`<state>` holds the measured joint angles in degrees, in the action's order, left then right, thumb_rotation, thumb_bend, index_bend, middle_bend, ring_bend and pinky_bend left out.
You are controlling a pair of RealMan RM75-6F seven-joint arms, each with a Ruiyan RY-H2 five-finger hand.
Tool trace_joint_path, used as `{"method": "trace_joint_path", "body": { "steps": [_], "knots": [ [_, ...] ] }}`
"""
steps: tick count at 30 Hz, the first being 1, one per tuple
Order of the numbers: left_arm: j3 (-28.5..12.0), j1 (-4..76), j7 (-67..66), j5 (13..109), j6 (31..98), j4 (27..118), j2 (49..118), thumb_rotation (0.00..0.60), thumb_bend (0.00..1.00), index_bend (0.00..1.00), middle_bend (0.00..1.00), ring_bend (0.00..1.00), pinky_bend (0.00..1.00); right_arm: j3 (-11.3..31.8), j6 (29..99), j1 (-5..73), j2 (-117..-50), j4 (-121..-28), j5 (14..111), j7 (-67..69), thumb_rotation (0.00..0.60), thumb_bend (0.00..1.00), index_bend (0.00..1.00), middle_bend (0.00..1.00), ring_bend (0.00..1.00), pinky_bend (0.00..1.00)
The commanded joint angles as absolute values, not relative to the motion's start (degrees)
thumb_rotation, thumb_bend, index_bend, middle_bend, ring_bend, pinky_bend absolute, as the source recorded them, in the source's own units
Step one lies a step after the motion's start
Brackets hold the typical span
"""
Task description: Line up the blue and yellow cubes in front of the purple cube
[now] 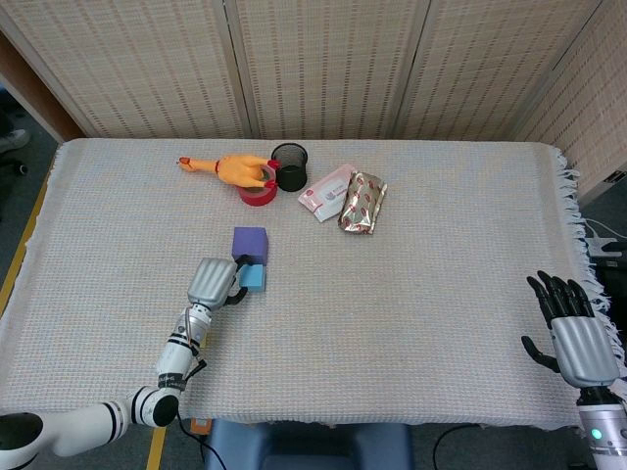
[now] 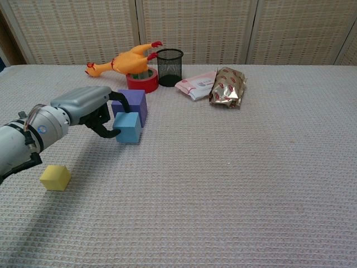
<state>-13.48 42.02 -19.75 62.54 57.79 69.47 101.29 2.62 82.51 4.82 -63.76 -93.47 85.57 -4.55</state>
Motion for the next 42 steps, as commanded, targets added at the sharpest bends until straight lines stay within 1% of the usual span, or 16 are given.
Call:
{"method": "trace_joint_path", "body": {
  "steps": [1,5,13,32,37,42],
  "knots": [
    [-13.47,42.11,-19.71,62.47,57.68,68.75,101.48,0.6,0.35,0.54,1.0,1.0,1.0,2.64,82.25,4.93,-63.84,-93.42,85.39,-4.71,0.6,0.04,0.0,0.0,0.0,0.0],
    [-13.32,42.16,-19.59,62.85,57.84,68.34,101.64,0.6,0.35,0.53,1.0,1.0,1.0,2.68,82.13,4.99,-63.87,-93.49,85.26,-4.84,0.6,0.04,0.0,0.0,0.0,0.0],
    [-12.69,41.86,-19.36,63.43,58.07,68.59,101.78,0.6,0.35,0.46,1.0,1.0,1.0,2.61,82.17,4.98,-63.83,-93.59,85.34,-4.91,0.6,0.04,0.0,0.0,0.0,0.0],
    [-12.52,41.7,-18.81,64.27,58.26,68.44,101.78,0.6,0.35,0.37,1.0,1.0,1.0,2.53,82.54,4.73,-63.39,-94.15,85.36,-5.28,0.6,0.04,0.0,0.0,0.0,0.0],
    [-12.49,41.68,-18.46,64.35,58.12,67.95,102.04,0.6,0.35,0.31,1.0,1.0,1.0,2.57,82.5,4.74,-63.38,-94.18,85.25,-5.39,0.6,0.04,0.0,0.0,0.0,0.0],
    [-12.38,41.6,-18.17,64.78,58.3,68.16,102.01,0.6,0.35,0.19,1.0,1.0,1.0,2.7,82.43,4.73,-63.42,-94.3,84.9,-5.56,0.6,0.04,0.0,0.0,0.0,0.0]
  ]
}}
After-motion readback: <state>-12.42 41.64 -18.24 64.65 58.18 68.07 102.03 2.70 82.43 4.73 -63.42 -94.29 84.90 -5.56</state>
